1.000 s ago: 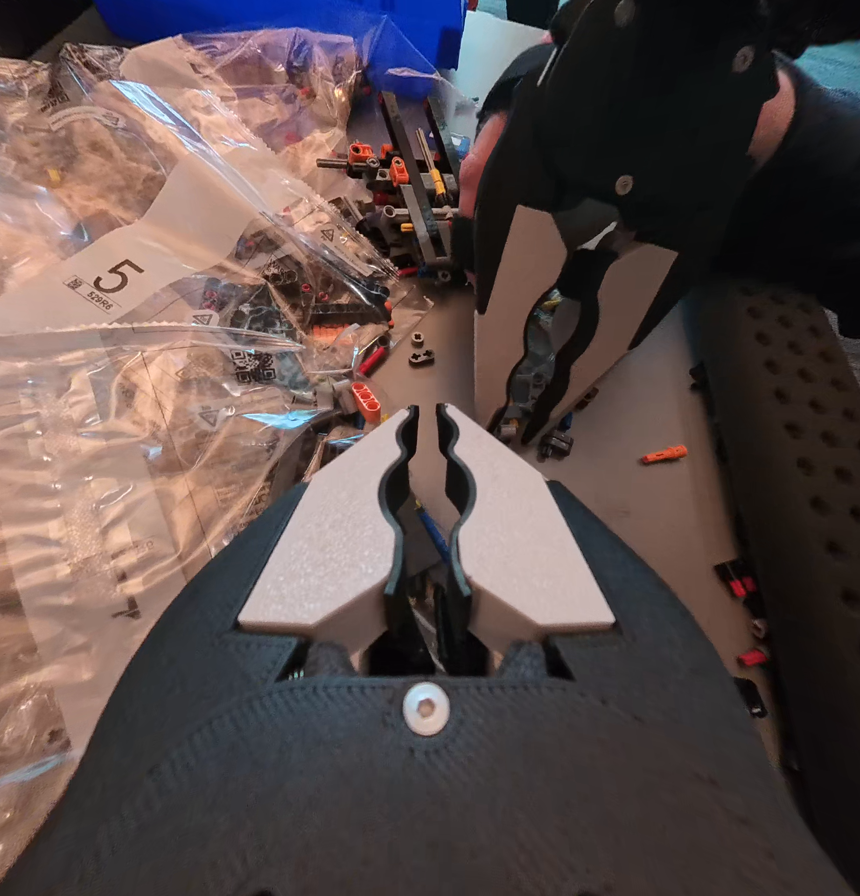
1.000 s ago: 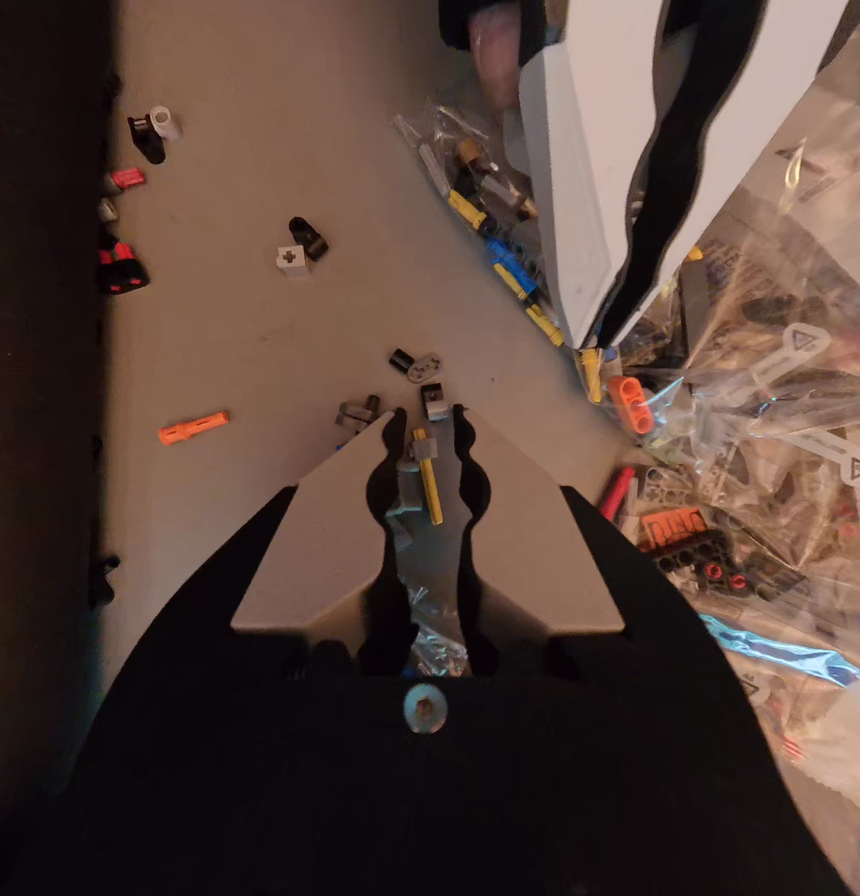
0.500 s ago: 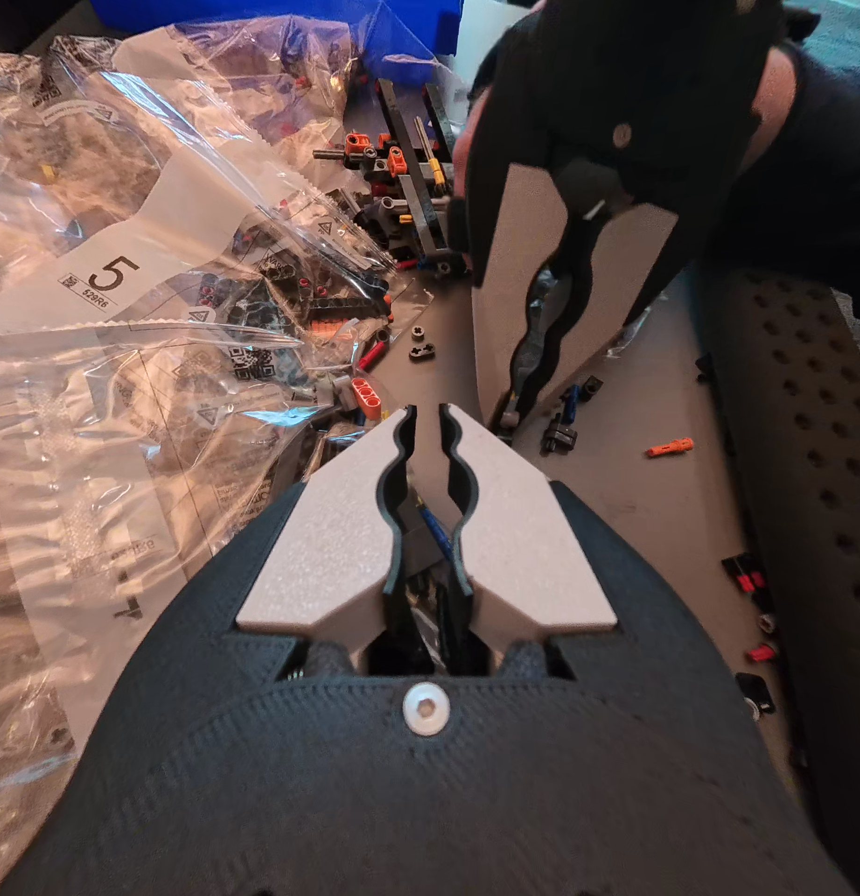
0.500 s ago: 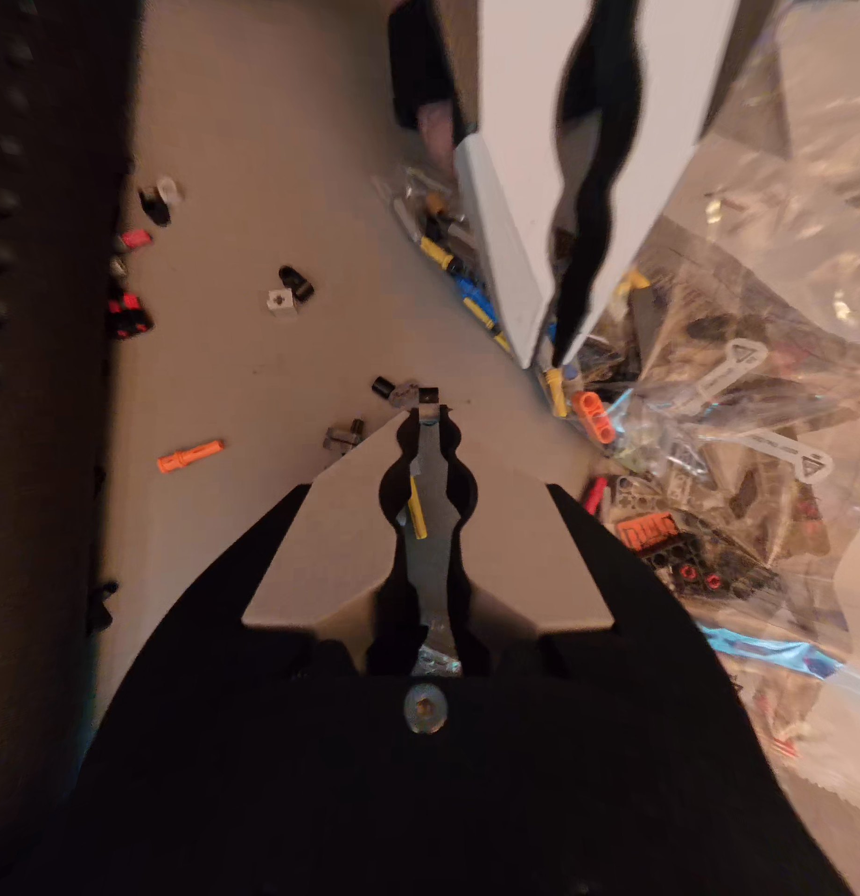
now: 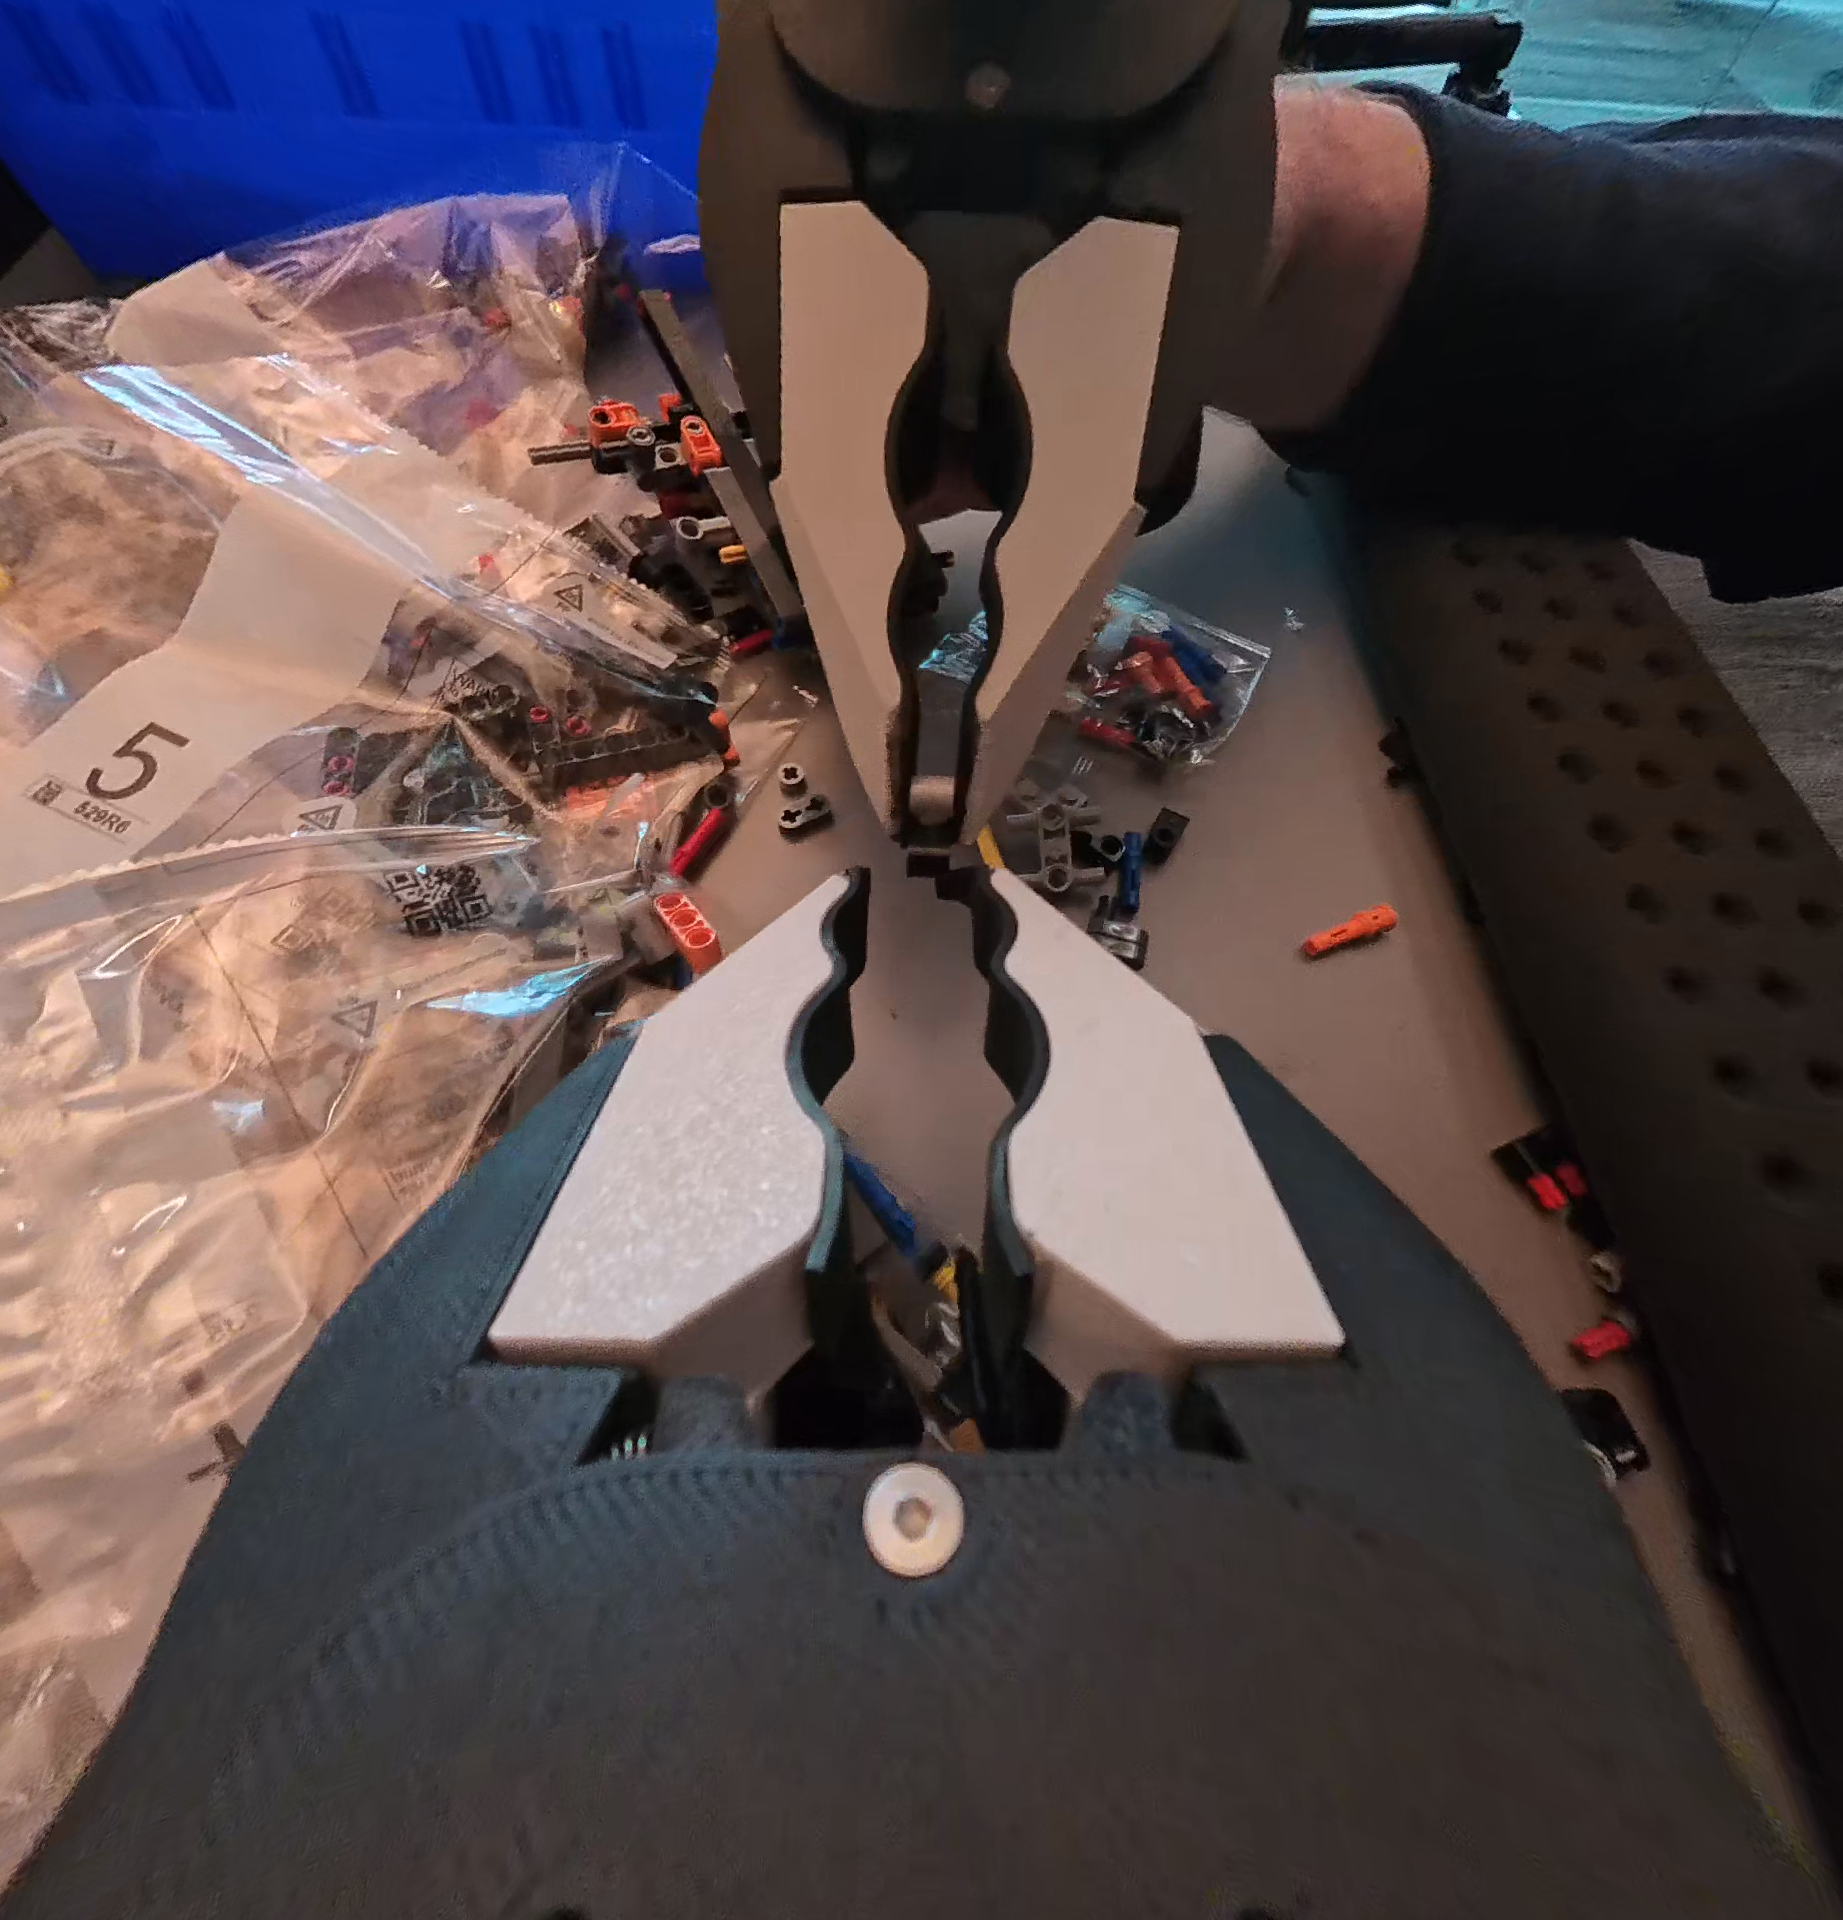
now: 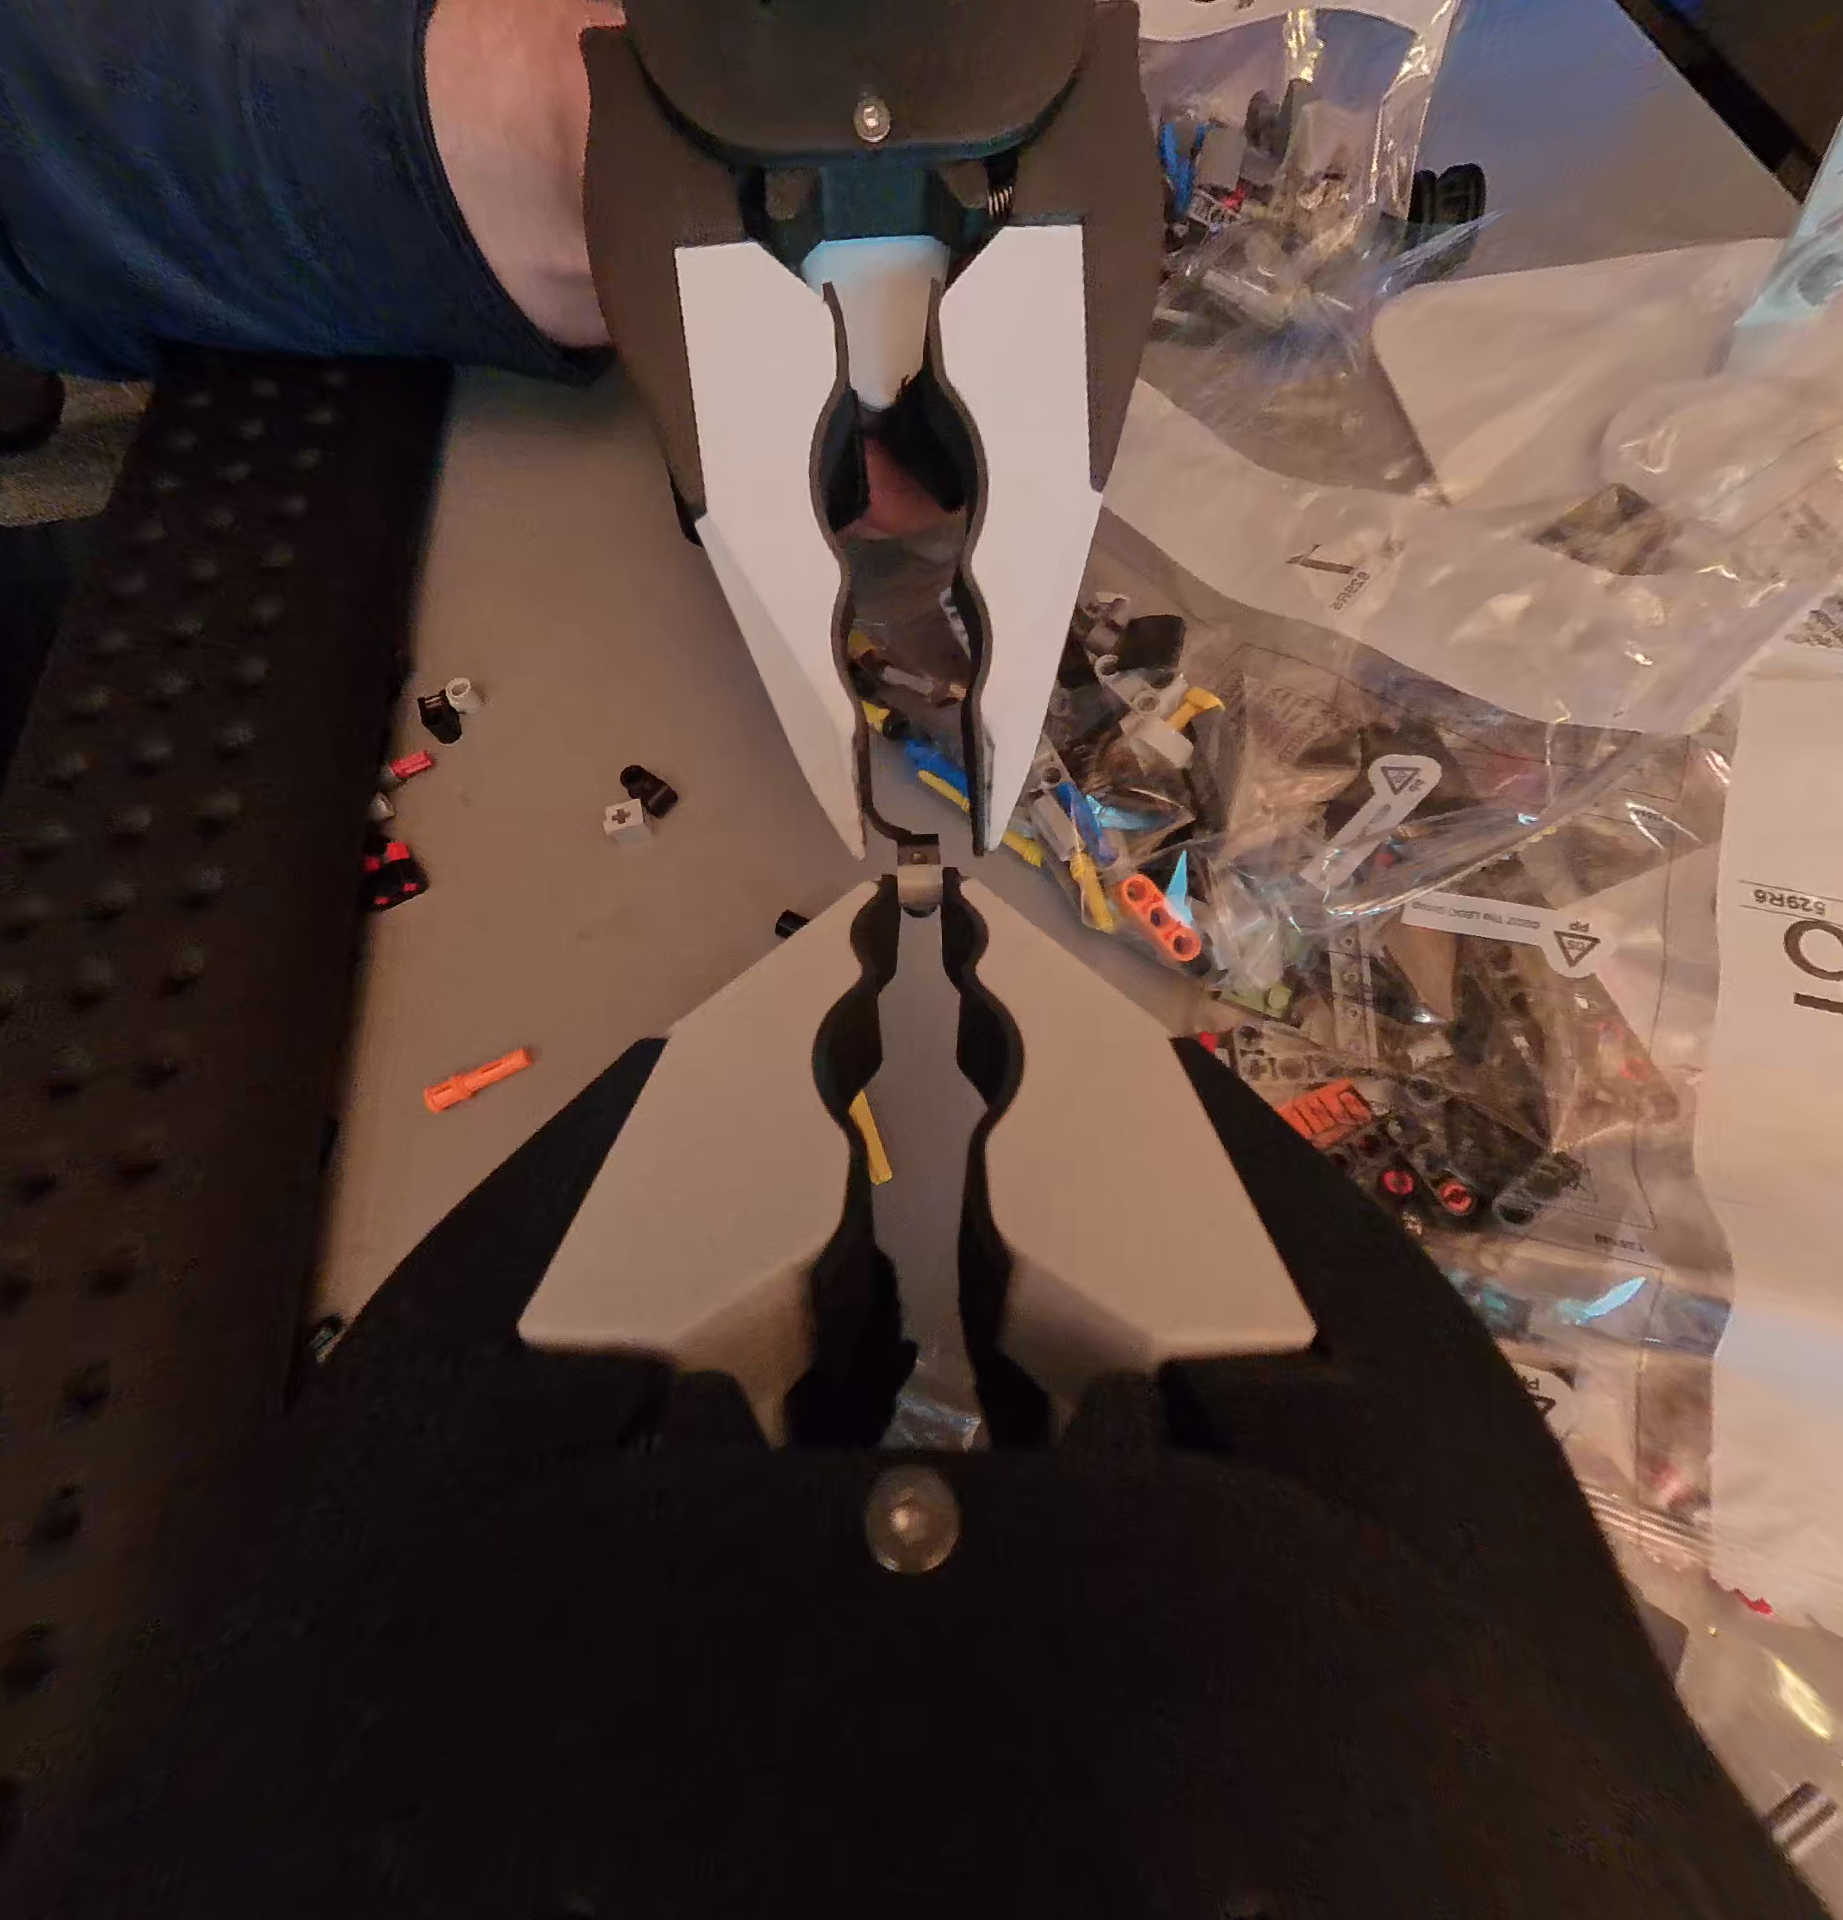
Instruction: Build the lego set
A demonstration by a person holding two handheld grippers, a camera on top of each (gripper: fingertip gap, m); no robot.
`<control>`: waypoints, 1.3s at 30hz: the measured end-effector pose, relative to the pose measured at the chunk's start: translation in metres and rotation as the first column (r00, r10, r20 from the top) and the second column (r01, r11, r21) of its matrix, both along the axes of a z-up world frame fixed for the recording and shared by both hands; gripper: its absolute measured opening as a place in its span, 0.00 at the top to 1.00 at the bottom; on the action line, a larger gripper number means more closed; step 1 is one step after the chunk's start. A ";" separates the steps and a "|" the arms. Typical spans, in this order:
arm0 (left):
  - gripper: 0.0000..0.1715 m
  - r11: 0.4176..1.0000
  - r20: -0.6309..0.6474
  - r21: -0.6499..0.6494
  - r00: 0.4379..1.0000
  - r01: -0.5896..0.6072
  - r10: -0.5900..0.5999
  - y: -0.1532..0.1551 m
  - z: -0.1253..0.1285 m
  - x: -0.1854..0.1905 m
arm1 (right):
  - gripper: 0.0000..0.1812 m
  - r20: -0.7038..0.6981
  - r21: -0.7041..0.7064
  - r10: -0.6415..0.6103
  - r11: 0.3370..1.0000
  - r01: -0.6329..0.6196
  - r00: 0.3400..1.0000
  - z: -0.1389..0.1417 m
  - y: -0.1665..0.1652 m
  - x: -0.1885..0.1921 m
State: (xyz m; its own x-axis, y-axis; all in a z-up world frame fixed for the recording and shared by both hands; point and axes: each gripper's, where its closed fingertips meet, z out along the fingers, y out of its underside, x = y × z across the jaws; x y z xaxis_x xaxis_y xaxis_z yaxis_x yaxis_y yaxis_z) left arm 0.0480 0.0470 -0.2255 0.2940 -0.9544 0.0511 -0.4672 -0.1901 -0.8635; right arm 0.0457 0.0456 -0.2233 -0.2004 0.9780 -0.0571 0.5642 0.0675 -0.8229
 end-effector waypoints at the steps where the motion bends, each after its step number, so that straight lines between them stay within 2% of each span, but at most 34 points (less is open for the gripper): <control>1: 0.90 1.000 0.002 0.005 1.000 0.002 -0.002 0.000 0.001 0.000 | 0.97 -0.002 0.000 0.000 1.000 0.000 1.000 0.000 0.000 0.000; 8: 0.88 0.998 0.048 0.057 0.998 0.033 -0.036 -0.005 0.012 0.006 | 0.97 -0.021 -0.011 -0.008 1.000 0.008 1.000 0.003 0.002 0.000; 14: 0.96 0.996 0.034 0.089 0.999 0.006 -0.009 0.001 0.010 0.006 | 0.97 -0.029 -0.018 -0.003 1.000 0.002 1.000 0.004 0.001 0.000; 26: 0.97 0.991 -0.004 0.130 1.000 -0.011 0.012 0.005 0.010 0.003 | 0.94 -0.048 0.023 -0.019 1.000 0.020 0.999 0.007 0.004 -0.001; 30: 0.97 0.992 -0.011 0.124 1.000 0.000 0.002 0.004 0.007 0.004 | 0.97 -0.030 0.052 -0.018 0.998 0.019 0.999 0.004 0.005 -0.001; 39: 0.93 0.994 0.099 0.108 0.995 -0.025 0.015 0.006 0.023 0.004 | 0.97 -0.128 -0.017 -0.043 0.999 0.041 0.991 0.022 0.009 -0.001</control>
State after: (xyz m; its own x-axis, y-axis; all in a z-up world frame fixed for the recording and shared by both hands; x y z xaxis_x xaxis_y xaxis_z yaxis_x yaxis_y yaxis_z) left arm 0.0522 0.0528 -0.2023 0.3118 -0.9499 -0.0238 -0.3767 -0.1005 -0.9209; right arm 0.0447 0.0542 -0.2013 -0.1659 0.9850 -0.0473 0.4563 0.0342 -0.8891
